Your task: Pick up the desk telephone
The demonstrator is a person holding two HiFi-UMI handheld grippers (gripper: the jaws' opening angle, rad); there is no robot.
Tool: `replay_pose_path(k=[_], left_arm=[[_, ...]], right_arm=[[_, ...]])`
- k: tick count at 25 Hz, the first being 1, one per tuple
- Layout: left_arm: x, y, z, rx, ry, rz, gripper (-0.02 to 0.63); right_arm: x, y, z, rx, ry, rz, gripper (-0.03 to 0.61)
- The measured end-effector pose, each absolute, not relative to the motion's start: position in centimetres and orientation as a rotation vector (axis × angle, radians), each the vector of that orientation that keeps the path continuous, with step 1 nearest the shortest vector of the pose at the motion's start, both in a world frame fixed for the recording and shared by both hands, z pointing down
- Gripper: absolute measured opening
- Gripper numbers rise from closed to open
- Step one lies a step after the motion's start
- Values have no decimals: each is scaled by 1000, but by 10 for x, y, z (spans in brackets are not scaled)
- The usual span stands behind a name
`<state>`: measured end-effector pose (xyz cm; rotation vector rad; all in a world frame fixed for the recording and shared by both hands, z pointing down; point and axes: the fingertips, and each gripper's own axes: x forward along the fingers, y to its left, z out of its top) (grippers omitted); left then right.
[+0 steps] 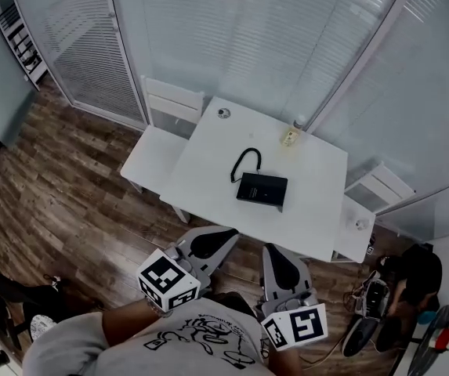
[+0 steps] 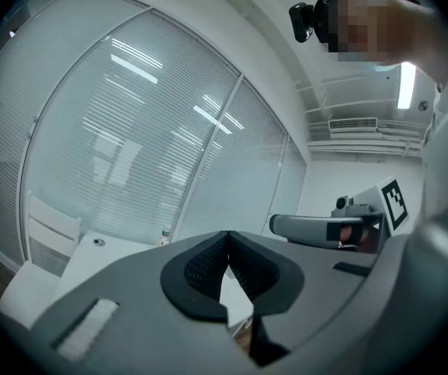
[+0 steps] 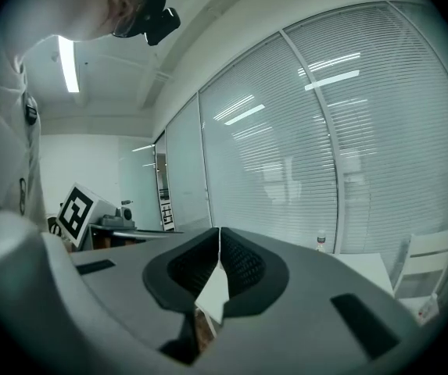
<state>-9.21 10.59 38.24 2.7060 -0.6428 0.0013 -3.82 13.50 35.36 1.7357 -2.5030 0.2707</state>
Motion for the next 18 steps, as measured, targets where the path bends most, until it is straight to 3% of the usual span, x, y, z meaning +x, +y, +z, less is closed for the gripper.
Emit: replay_pose_path(k=[18], left_arm=[[-37,32,387,2688,-633,11,3]], right_arm=[[31,63,358,1809,-2489,279,6]])
